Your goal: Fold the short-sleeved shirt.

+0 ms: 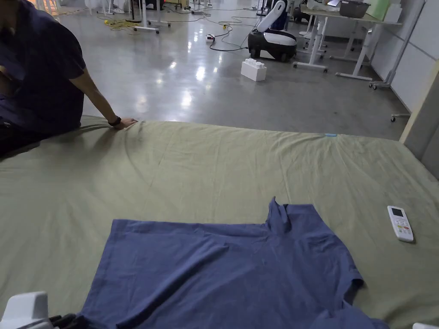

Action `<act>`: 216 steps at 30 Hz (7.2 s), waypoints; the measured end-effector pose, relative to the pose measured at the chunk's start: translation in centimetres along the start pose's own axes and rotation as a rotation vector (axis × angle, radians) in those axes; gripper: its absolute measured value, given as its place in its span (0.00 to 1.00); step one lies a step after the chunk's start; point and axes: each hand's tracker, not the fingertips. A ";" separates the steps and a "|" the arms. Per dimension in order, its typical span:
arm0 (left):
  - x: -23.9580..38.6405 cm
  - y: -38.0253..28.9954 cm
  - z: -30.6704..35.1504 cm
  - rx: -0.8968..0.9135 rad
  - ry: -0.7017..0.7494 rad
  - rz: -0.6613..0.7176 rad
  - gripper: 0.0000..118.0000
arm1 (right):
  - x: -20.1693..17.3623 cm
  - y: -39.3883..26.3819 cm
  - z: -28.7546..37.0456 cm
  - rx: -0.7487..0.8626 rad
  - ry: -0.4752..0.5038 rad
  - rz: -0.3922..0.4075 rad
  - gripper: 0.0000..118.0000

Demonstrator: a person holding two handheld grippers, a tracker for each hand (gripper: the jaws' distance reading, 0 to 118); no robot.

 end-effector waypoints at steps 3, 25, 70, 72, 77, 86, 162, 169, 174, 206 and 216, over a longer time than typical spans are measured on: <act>0.2 2.2 -0.8 0.028 -0.001 -0.013 0.07 | 0.0 2.8 -0.6 0.026 0.009 -0.012 0.02; 0.1 8.2 -12.9 0.019 0.114 0.002 0.07 | -2.9 11.2 -16.4 0.020 -0.022 0.001 0.03; -1.7 2.2 -6.8 0.027 0.105 0.018 0.01 | -8.7 2.5 1.0 0.648 -0.022 0.095 0.00; -2.1 2.9 -8.9 -0.043 0.109 0.029 0.03 | -8.6 2.5 0.4 0.631 -0.026 0.097 0.00; -2.4 4.1 -13.0 -0.100 0.144 0.041 0.49 | -7.6 1.6 -0.2 0.593 -0.043 0.096 0.00; -0.2 3.1 -16.6 -0.224 0.230 -0.076 0.53 | -5.2 0.2 -1.7 0.478 -0.075 0.074 0.00; -5.9 -5.9 0.9 -0.081 0.097 -0.029 0.06 | -3.0 -7.5 0.6 -0.075 0.041 0.089 0.05; -5.9 -8.6 -2.6 -0.178 0.161 -0.094 0.06 | -3.7 -11.1 -3.2 -0.089 -0.001 0.094 0.05; -5.1 -8.3 -3.3 -0.177 0.181 -0.130 0.06 | -4.3 -10.7 -3.4 -0.079 -0.020 0.096 0.05; 8.1 1.8 7.5 0.701 0.086 -0.232 0.05 | -12.1 1.9 8.9 0.836 0.000 0.135 0.01; 4.3 1.3 5.4 0.603 0.176 -0.132 0.02 | -13.5 3.1 7.7 0.828 0.009 0.132 0.01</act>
